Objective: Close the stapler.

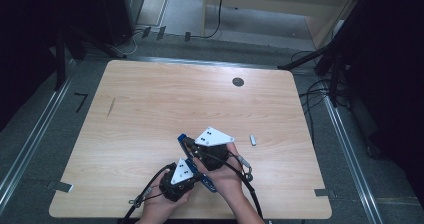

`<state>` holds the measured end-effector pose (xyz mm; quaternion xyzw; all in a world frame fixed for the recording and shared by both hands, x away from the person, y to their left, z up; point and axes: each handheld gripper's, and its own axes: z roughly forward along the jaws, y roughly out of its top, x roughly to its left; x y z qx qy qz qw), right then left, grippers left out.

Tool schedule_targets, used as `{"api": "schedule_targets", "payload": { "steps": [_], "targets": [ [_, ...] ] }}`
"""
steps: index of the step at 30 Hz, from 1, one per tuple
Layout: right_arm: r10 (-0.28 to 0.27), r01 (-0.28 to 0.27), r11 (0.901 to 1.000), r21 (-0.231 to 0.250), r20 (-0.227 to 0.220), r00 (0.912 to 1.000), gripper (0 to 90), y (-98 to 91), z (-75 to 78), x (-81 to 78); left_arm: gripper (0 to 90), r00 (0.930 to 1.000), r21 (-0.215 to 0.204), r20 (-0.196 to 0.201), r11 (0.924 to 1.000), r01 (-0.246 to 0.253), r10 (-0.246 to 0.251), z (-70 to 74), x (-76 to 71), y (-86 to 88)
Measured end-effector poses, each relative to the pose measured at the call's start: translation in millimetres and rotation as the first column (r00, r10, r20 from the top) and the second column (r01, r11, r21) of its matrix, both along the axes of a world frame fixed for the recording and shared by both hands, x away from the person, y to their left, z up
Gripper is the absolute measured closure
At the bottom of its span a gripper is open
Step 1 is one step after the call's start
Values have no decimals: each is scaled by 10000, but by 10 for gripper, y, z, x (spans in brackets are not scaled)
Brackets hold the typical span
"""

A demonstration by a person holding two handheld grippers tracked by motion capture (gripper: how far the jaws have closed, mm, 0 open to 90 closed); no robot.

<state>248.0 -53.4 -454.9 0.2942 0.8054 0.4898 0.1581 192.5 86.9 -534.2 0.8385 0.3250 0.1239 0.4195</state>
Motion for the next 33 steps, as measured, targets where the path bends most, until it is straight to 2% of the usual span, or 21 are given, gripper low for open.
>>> {"api": "schedule_targets", "payload": {
  "steps": [33],
  "targets": [
    [177, -191, 9991, -377, -384, 9991, 900, 169, -117, 154, 900, 10000, -18, -12, 10000, -9, 9, 0, 0, 0]
  ]
}}
